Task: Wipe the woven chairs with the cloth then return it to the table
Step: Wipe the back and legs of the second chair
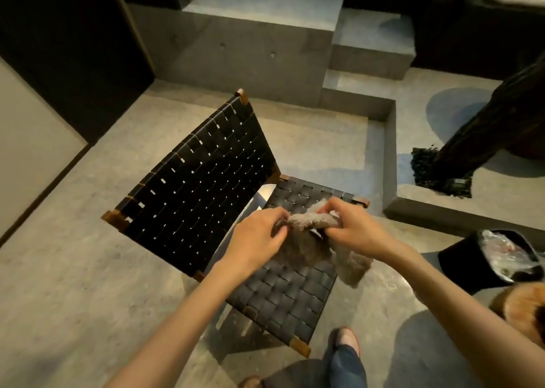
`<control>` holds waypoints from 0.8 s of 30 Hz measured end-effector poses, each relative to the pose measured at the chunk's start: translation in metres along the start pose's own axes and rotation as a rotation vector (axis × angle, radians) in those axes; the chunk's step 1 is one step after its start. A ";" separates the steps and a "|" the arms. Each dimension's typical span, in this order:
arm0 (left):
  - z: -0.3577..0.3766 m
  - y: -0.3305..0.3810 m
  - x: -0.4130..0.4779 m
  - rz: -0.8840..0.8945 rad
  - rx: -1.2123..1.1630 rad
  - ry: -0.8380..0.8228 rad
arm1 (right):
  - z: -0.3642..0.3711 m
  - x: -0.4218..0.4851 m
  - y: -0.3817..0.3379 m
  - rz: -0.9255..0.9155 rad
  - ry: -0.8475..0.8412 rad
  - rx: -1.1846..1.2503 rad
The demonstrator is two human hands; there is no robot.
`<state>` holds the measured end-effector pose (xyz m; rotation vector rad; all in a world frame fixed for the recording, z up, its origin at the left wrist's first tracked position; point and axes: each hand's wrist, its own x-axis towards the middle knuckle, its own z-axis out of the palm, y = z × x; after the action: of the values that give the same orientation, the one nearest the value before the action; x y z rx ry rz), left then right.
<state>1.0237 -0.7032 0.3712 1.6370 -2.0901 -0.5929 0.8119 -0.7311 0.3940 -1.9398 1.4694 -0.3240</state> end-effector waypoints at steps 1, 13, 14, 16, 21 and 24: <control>0.008 0.009 0.011 -0.009 -0.002 -0.010 | -0.010 0.000 0.011 -0.002 0.015 -0.037; 0.103 0.101 0.151 -0.355 -0.331 0.065 | -0.159 0.071 0.139 -0.063 -0.119 0.011; 0.107 0.102 0.159 -0.379 -0.367 0.077 | -0.165 0.079 0.144 -0.090 -0.159 -0.019; 0.113 0.103 0.181 -0.446 -0.449 0.100 | -0.177 0.100 0.154 -0.118 -0.221 -0.007; 0.121 0.099 0.225 -0.563 -0.533 0.126 | -0.190 0.155 0.166 -0.154 -0.113 -0.057; 0.126 0.094 0.259 -0.661 -0.669 0.165 | -0.198 0.195 0.168 -0.143 -0.039 0.043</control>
<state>0.8211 -0.9256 0.3371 1.8268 -1.0147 -1.1585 0.6385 -1.0060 0.3952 -2.0101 1.2921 -0.3763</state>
